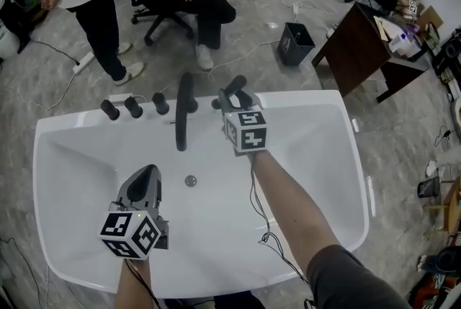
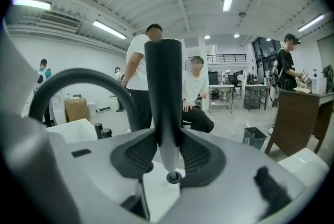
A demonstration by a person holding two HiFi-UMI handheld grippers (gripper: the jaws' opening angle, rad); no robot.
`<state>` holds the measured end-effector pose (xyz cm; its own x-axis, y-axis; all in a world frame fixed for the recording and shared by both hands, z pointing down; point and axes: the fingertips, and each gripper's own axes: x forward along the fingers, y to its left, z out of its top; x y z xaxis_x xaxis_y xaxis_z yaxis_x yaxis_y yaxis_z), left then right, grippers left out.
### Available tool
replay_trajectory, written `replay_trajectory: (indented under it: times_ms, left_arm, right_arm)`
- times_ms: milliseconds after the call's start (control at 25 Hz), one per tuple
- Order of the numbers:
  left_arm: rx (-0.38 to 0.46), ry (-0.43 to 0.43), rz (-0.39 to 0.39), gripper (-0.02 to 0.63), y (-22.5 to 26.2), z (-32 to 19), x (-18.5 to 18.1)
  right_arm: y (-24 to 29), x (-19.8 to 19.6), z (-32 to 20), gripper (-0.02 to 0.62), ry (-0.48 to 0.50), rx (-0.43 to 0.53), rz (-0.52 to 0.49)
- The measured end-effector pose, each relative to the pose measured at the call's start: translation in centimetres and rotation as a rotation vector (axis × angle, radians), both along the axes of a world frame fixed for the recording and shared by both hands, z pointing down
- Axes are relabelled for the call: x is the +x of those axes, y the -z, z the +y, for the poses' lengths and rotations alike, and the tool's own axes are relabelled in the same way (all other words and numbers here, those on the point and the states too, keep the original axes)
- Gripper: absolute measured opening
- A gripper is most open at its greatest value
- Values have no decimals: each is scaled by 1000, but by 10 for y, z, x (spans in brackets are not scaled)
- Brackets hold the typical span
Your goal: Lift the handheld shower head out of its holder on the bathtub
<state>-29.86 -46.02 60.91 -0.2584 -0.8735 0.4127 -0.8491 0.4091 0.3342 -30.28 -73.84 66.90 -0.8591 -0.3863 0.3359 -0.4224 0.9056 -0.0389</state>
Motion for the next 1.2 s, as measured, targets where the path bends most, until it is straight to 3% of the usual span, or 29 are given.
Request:
replay_trajectory:
  times_ms: [600,800,1040,1200]
  left_arm:
    - [96,-49,-30,17,105,86,62]
    - [134,-117,-15,17,125,120,80]
    - [130,-220,-83,17,156,179,105]
    - [150,-269,-84,17,175,220,112]
  right_arm:
    - [162,103,123,141,-21,68,-136]
    - [198,160,172,141,-120,60,-185]
    - [246,215,247,141,-212,82,-247]
    - [270,243,306,141,-255,103,-275]
